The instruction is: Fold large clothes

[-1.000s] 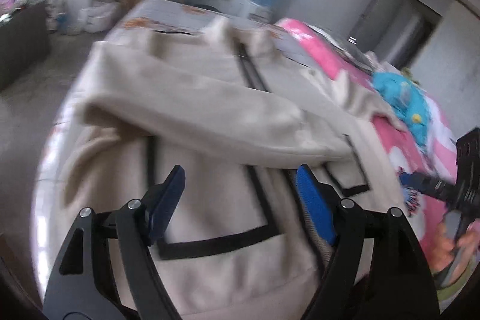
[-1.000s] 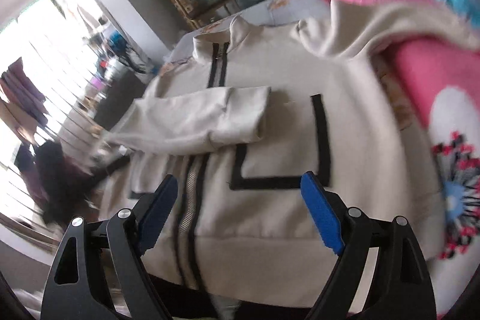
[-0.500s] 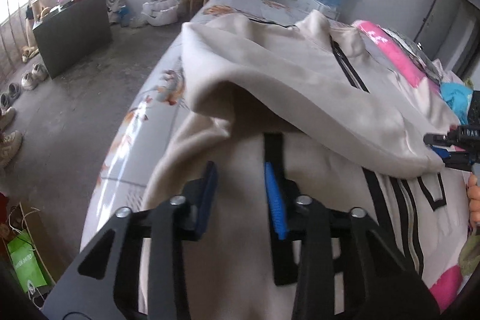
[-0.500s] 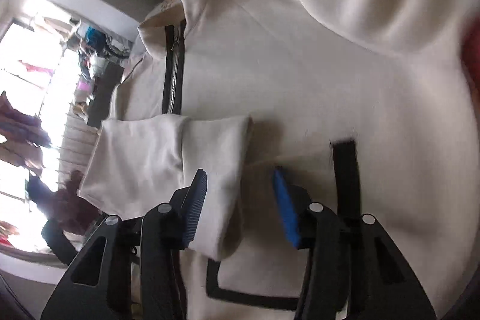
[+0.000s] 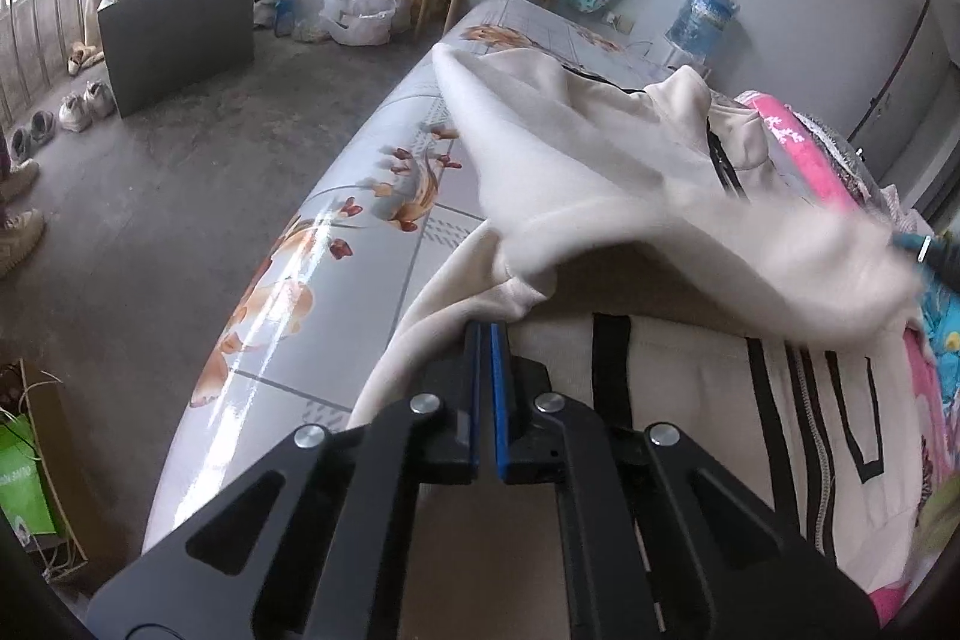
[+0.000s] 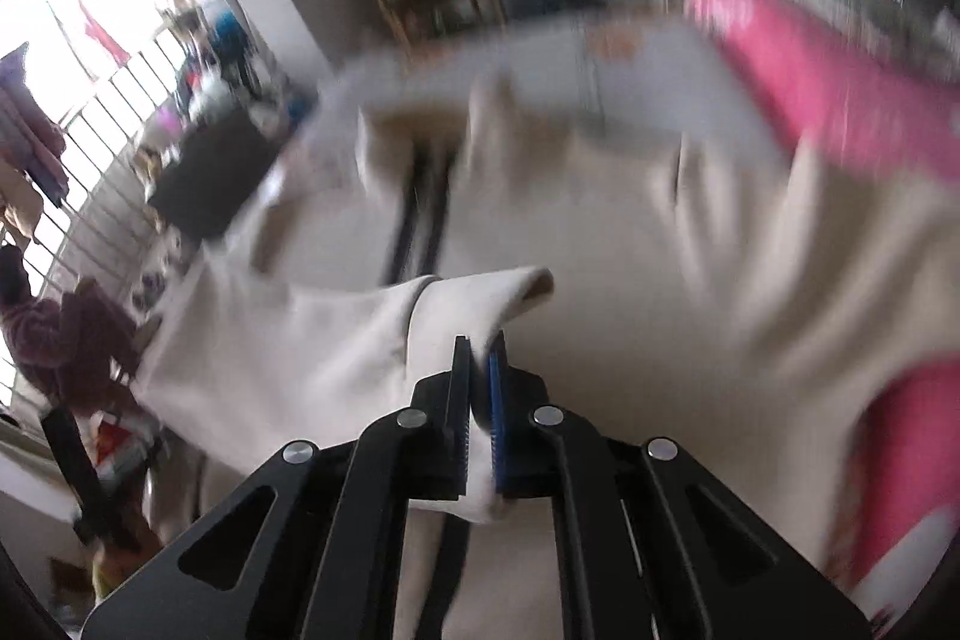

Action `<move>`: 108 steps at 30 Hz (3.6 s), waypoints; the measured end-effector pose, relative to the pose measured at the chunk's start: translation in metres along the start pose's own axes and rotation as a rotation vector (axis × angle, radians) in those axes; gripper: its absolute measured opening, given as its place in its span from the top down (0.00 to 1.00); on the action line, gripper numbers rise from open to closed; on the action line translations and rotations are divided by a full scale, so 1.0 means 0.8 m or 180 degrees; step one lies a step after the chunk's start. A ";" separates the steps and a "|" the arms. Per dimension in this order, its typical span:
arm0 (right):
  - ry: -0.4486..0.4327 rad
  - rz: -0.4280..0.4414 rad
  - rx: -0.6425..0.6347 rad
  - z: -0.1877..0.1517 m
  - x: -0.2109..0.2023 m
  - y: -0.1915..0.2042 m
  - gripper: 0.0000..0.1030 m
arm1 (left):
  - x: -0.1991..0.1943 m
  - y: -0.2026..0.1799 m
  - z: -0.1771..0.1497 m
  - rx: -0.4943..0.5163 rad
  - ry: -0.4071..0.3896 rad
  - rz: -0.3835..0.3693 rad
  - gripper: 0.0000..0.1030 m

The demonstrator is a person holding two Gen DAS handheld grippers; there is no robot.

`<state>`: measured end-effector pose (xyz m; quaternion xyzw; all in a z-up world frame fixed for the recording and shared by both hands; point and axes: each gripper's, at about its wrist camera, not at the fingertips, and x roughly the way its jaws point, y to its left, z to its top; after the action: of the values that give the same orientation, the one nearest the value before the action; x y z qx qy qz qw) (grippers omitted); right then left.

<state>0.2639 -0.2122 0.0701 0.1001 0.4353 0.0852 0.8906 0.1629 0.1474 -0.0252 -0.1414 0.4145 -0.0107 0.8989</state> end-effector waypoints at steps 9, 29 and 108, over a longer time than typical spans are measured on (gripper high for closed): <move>-0.0018 -0.0271 0.0137 0.030 0.019 -0.054 0.95 | 0.001 0.003 -0.002 -0.0108 -0.0029 -0.0002 0.98; 0.0277 -0.0376 -0.0195 -0.020 0.059 -0.072 0.79 | 0.002 0.005 -0.002 -0.0073 -0.0040 0.0036 0.98; 0.0824 -0.0580 -0.0566 -0.090 0.065 -0.051 0.06 | 0.126 -0.221 0.051 0.1069 0.0321 0.0310 0.07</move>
<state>0.2412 -0.2321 -0.0228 -0.0307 0.5443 0.0545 0.8366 0.2773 -0.0258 -0.0285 0.0316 0.4579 -0.0433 0.8874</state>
